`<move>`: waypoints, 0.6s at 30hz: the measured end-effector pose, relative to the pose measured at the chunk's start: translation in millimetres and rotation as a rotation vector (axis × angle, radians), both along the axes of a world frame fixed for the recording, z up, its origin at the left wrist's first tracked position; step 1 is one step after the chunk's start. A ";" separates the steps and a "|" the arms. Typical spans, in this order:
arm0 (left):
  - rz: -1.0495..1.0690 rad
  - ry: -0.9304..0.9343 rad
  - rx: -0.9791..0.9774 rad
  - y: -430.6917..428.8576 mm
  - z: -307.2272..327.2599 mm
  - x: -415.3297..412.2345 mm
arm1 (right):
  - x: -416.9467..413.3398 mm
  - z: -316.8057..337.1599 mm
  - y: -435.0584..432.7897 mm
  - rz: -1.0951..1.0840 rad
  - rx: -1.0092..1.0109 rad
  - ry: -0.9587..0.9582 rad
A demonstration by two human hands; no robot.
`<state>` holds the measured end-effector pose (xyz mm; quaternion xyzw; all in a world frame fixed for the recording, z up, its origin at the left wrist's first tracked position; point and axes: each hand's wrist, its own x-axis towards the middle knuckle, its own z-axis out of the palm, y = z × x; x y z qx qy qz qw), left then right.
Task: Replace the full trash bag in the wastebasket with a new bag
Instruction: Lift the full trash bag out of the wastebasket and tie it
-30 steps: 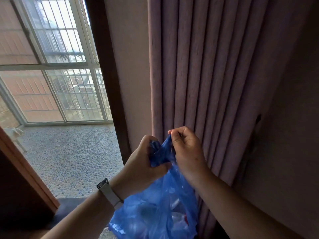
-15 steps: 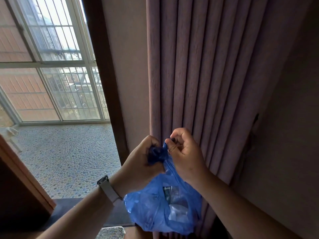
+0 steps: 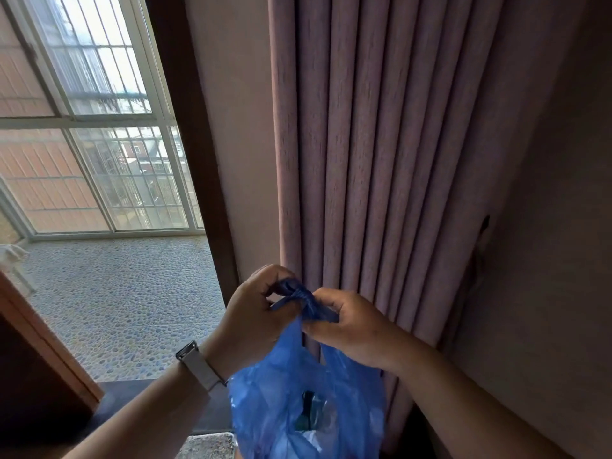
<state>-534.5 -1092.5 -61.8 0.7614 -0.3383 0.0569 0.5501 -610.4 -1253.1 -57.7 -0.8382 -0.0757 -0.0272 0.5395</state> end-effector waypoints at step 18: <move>-0.176 0.425 -0.322 2.7 4.8 -9.2 | 5.2 -30.8 2.0 -0.156 -0.454 -0.838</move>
